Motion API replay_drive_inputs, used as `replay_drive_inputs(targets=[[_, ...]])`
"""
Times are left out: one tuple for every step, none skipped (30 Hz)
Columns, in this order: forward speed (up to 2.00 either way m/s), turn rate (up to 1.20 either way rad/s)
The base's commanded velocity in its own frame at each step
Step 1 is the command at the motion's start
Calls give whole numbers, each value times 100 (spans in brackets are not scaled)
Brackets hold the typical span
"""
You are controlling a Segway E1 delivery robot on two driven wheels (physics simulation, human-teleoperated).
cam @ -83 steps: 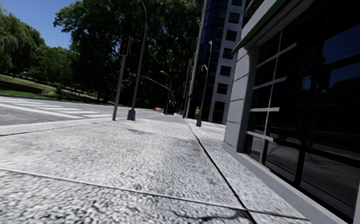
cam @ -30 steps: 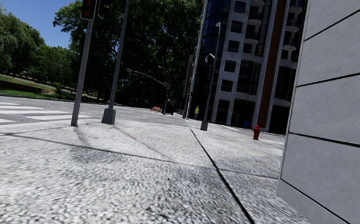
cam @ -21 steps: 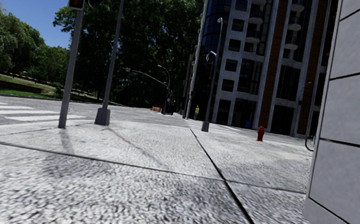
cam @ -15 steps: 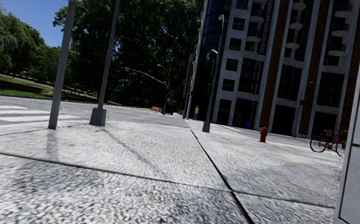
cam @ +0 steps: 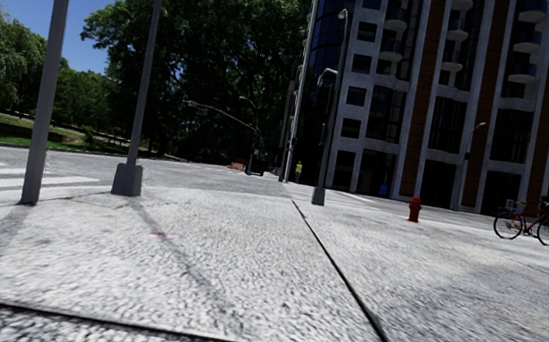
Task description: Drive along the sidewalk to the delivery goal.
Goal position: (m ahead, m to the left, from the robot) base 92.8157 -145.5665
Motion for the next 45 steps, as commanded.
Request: replay_drive_inputs(targets=[[200,-24],[200,-26],[200,-27],[200,-27],[200,-27],[200,-27],[200,-27],[200,-27],[200,-27],[200,-27],[200,-27],[200,-27],[200,-27],[200,-27],[200,-27],[200,-27],[200,-27],[200,-27],[200,-27],[200,-27],[200,-27],[200,-27],[200,-27],[200,-27],[200,-27],[200,-27],[200,-27],[200,-27],[200,-27],[200,-27],[200,-28],[200,-32],[200,-37],[200,-37],[200,-40],[200,-41],[200,-41],[200,-41],[200,-41],[200,-41],[200,-41],[200,-41],[200,-41],[200,-41],[200,-41]])
